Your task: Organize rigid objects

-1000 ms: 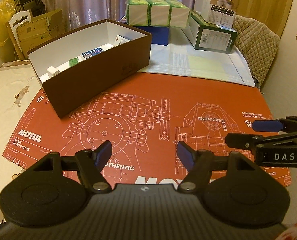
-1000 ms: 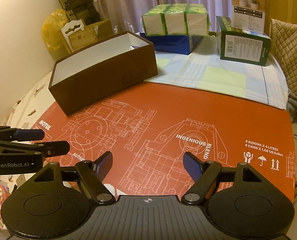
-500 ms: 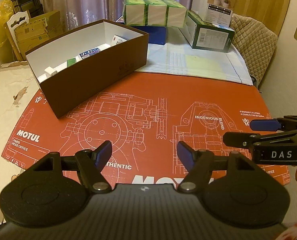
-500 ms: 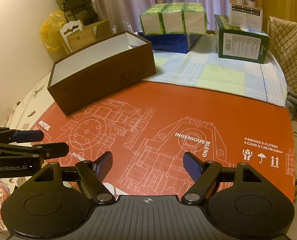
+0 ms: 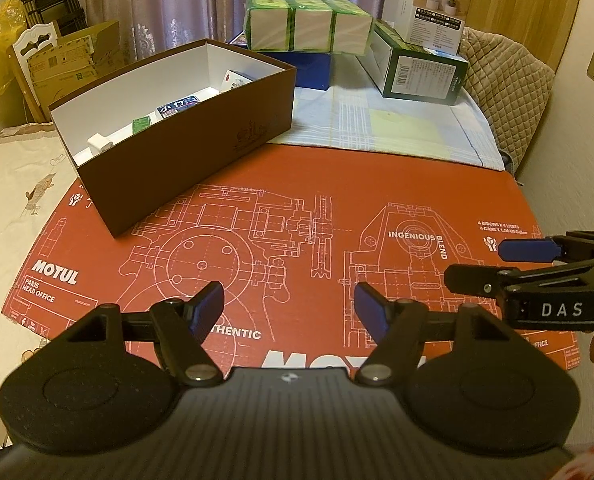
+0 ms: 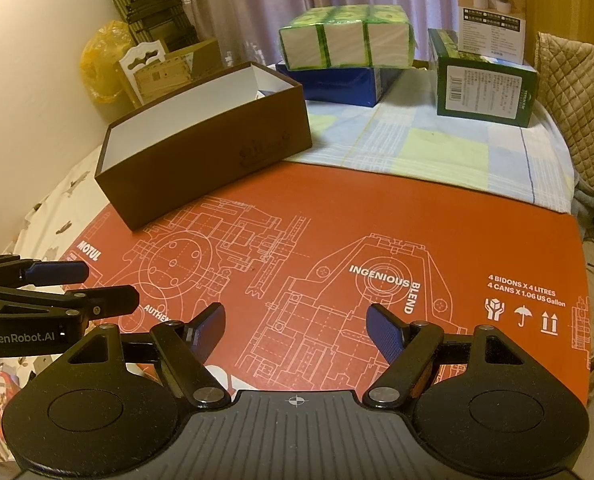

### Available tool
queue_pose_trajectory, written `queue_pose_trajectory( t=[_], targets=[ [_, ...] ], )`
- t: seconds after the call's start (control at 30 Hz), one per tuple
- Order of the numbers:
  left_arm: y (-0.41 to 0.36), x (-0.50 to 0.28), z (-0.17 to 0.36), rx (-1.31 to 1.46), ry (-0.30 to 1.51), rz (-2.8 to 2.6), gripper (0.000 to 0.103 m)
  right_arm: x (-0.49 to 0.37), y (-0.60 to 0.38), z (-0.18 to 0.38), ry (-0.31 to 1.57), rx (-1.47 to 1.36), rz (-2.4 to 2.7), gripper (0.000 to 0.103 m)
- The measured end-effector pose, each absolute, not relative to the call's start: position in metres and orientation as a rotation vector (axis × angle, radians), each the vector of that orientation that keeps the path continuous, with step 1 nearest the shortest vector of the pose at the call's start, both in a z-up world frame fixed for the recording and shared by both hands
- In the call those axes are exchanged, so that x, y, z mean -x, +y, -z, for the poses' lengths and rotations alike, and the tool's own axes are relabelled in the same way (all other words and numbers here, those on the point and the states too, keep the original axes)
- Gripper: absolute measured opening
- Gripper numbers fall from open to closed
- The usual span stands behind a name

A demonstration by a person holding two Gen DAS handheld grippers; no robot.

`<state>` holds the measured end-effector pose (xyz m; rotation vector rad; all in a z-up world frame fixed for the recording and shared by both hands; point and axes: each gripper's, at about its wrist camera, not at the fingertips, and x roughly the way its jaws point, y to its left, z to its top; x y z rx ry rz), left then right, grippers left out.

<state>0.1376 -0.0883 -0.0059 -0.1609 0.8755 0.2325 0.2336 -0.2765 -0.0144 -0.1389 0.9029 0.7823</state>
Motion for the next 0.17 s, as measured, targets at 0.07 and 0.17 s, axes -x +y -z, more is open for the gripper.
queue_pose_trajectory(
  t=[0.07,0.17],
  targets=[
    [-0.0903,-0.1382,0.0058,0.158,0.877,-0.232,0.069,-0.2336,-0.2765,0.0143,0.903,0.139,-0.782,0.075],
    [-0.0916,-0.1396,0.0064,0.159,0.883,-0.231,0.069,-0.2335,-0.2767,0.0147,0.904,0.138,-0.78,0.075]
  ],
)
